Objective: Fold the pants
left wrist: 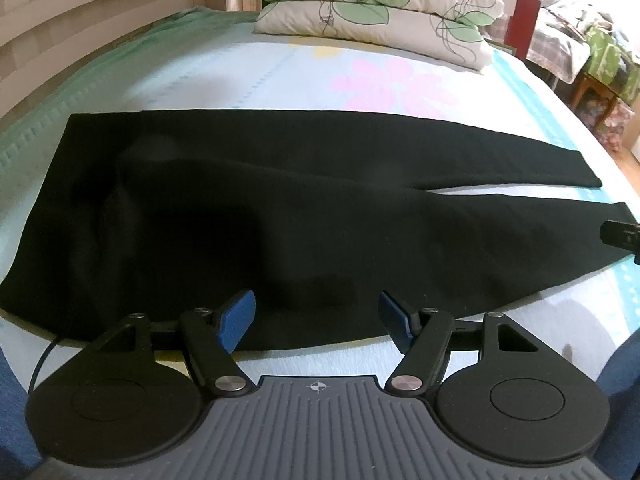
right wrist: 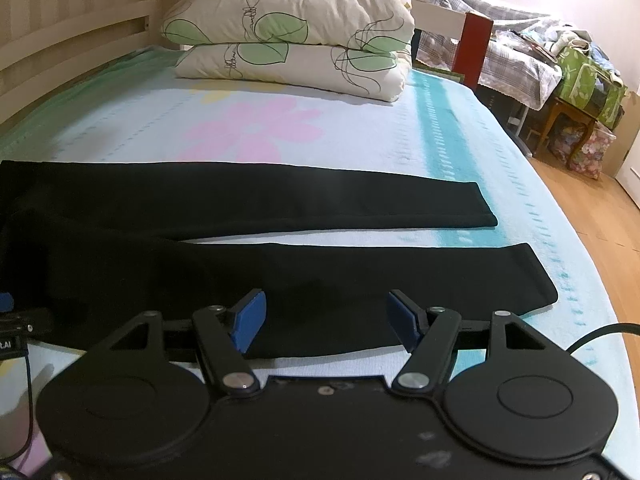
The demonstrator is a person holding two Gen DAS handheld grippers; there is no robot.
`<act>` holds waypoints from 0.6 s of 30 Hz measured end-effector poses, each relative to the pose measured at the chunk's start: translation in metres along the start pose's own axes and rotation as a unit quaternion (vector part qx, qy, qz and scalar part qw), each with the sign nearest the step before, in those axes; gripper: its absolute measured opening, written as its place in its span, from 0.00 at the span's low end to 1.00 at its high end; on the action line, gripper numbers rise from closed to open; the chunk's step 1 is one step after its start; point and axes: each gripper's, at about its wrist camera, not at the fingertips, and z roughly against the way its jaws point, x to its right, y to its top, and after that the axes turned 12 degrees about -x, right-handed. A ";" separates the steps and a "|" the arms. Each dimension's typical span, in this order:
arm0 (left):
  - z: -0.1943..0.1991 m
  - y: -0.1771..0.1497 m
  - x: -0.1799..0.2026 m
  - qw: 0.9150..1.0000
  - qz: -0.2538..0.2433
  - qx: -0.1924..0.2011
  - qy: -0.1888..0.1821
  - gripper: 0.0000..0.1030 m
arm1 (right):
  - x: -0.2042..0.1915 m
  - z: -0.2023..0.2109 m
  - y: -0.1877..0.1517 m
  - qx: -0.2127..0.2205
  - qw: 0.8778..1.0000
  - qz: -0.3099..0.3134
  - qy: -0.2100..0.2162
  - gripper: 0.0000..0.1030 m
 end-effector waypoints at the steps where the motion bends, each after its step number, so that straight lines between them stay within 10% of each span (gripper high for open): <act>1: 0.000 0.000 -0.001 1.000 0.000 -0.001 0.000 0.65 | 0.000 0.000 0.000 0.000 1.000 0.000 0.000 0.68; 18: -0.010 0.003 -0.009 1.000 0.016 -0.025 0.004 0.65 | 0.000 0.000 0.000 -0.002 1.000 0.003 0.002 0.68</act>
